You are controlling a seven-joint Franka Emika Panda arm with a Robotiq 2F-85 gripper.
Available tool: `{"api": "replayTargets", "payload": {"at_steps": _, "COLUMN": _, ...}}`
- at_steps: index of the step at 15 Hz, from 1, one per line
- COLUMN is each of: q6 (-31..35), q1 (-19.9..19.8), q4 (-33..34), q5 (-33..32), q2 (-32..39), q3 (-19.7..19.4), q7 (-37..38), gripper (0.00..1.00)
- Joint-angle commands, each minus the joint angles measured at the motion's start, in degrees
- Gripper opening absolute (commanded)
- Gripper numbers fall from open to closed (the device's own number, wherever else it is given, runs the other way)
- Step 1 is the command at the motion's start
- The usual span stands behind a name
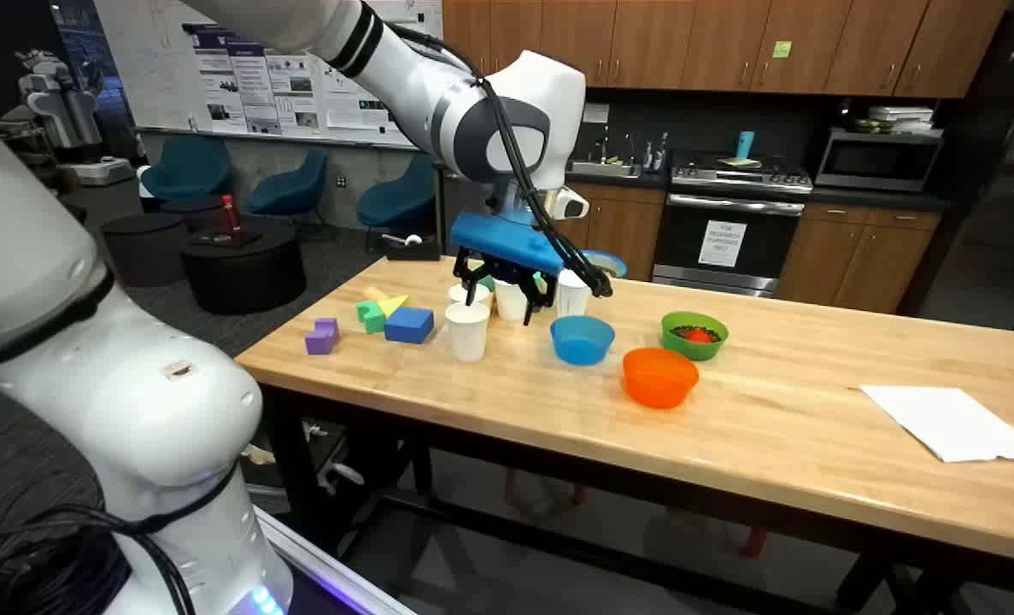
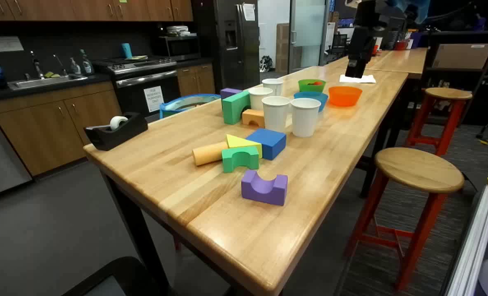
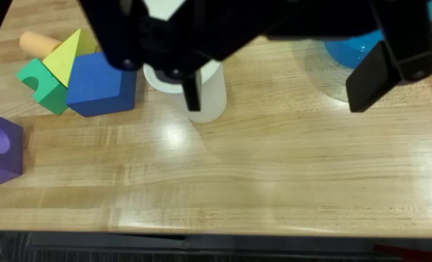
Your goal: Stack the three bowls together.
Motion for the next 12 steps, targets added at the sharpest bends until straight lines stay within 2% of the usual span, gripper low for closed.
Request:
{"api": "replayTargets", "payload": {"at_steps": 1, "q6": -0.2, "q1": -2.4, "q4": 0.1, "q5": 1.0, "q2": 0.4, "q3": 2.3, "q7": -0.7, "gripper": 1.0}}
{"api": "replayTargets", "payload": {"at_steps": 8, "q6": -0.2, "q1": -2.4, "q4": 0.1, "q5": 1.0, "q2": 0.4, "q3": 2.3, "q7": -0.7, "gripper": 1.0}}
{"api": "replayTargets", "payload": {"at_steps": 10, "q6": 8.3, "q1": -3.5, "q4": -1.5, "q5": -2.3, "q2": 0.3, "q3": 4.3, "q7": 0.6, "gripper": 1.0}}
{"api": "replayTargets", "payload": {"at_steps": 12, "q6": 16.5, "q1": -4.2, "q4": -1.9, "q5": -2.8, "q2": 1.6, "q3": 5.4, "q7": 2.3, "gripper": 1.0}}
